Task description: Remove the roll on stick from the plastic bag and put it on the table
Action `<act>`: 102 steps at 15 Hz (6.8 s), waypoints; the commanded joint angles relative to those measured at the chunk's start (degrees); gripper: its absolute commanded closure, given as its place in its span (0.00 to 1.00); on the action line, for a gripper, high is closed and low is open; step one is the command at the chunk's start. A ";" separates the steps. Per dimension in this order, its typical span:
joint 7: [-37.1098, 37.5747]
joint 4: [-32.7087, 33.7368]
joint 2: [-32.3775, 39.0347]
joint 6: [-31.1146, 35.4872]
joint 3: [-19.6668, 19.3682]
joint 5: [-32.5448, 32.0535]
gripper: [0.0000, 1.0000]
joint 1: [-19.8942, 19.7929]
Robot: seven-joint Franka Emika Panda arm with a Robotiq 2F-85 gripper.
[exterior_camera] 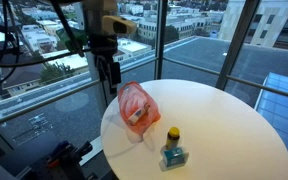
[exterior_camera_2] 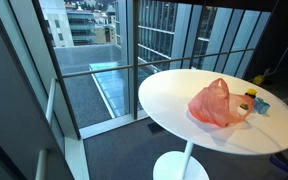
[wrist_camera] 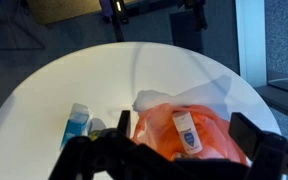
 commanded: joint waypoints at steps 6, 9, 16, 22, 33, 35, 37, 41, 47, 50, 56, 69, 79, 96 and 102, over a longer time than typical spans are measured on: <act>1.39 1.55 1.82 1.28 0.23 -0.30 0.00 -0.07; 2.24 3.16 4.97 4.70 0.39 -0.35 0.00 -0.14; 4.53 8.92 16.35 11.64 1.15 -0.64 0.00 0.46; 6.20 12.45 25.54 16.46 1.32 -0.73 0.00 1.72; 9.46 16.30 37.45 19.73 0.53 -0.16 0.00 3.44; 7.87 14.61 36.43 20.22 0.39 0.19 0.00 3.51; 7.86 15.02 37.06 20.07 0.38 0.21 0.00 3.62; 7.98 14.95 37.28 20.90 0.28 -0.76 0.00 3.76; 4.04 12.78 39.28 29.02 0.86 -0.11 0.00 4.77; 1.90 11.50 41.22 33.45 0.99 0.49 0.00 5.08; -0.71 10.51 46.03 40.45 0.74 -0.05 0.00 5.14; -3.17 11.47 52.43 43.78 0.48 -1.05 0.28 6.30; -1.65 8.50 45.69 43.68 -0.80 -3.46 0.74 7.58; -0.73 -4.02 27.38 34.63 -1.53 -6.24 0.74 5.56; 0.71 -10.35 22.23 33.93 -2.18 -6.65 0.74 2.16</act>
